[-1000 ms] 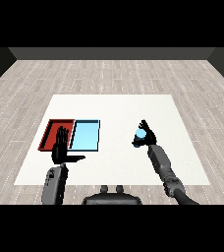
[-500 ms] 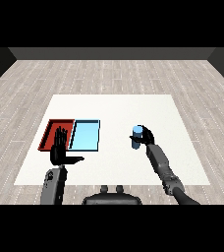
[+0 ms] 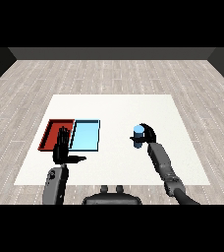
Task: Pick the blue can and put it in the blue box
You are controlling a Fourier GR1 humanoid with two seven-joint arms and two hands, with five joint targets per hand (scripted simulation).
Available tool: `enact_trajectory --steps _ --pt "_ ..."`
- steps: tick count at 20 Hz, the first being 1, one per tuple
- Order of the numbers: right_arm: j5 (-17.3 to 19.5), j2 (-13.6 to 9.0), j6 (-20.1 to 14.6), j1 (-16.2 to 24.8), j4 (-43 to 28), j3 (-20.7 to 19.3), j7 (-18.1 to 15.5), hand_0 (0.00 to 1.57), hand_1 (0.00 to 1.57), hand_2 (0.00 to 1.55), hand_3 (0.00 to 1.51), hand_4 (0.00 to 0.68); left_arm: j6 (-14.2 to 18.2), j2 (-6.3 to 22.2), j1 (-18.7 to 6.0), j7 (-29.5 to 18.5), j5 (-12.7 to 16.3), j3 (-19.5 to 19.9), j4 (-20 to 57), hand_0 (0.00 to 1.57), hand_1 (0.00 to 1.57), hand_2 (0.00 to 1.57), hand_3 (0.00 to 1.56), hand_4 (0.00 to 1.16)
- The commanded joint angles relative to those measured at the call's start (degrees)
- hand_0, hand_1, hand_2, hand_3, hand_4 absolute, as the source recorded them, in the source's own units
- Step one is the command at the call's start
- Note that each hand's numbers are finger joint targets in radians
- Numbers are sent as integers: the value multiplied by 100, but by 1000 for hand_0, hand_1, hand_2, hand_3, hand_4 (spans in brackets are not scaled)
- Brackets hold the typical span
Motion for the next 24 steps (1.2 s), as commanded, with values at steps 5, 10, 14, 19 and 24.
enact_trajectory --steps 5,10,14,19,24 --pt "1 -36 -101 -215 -473 -10 78 1474 1474 1453 1411 643 12 108 -229 148 -320 -154 321 0 0 0 0 0" --pt "-4 38 24 30 -1454 215 158 1470 1470 1441 1409 651 607 -163 -475 186 -336 -1042 753 0 0 0 0 0" --pt "-143 -29 227 189 -2059 222 277 1440 1440 1444 1421 665 283 -165 -551 502 -152 -924 741 0 0 0 0 0" --pt "117 745 -742 648 -3208 941 830 1429 1429 1451 1423 660 651 -166 -811 534 -9 -1237 923 0 0 0 0 0" --pt "-249 765 -1719 702 -3753 2058 986 1432 1432 1448 1419 659 824 -165 -1037 443 -133 -1426 1257 0 0 0 0 0"
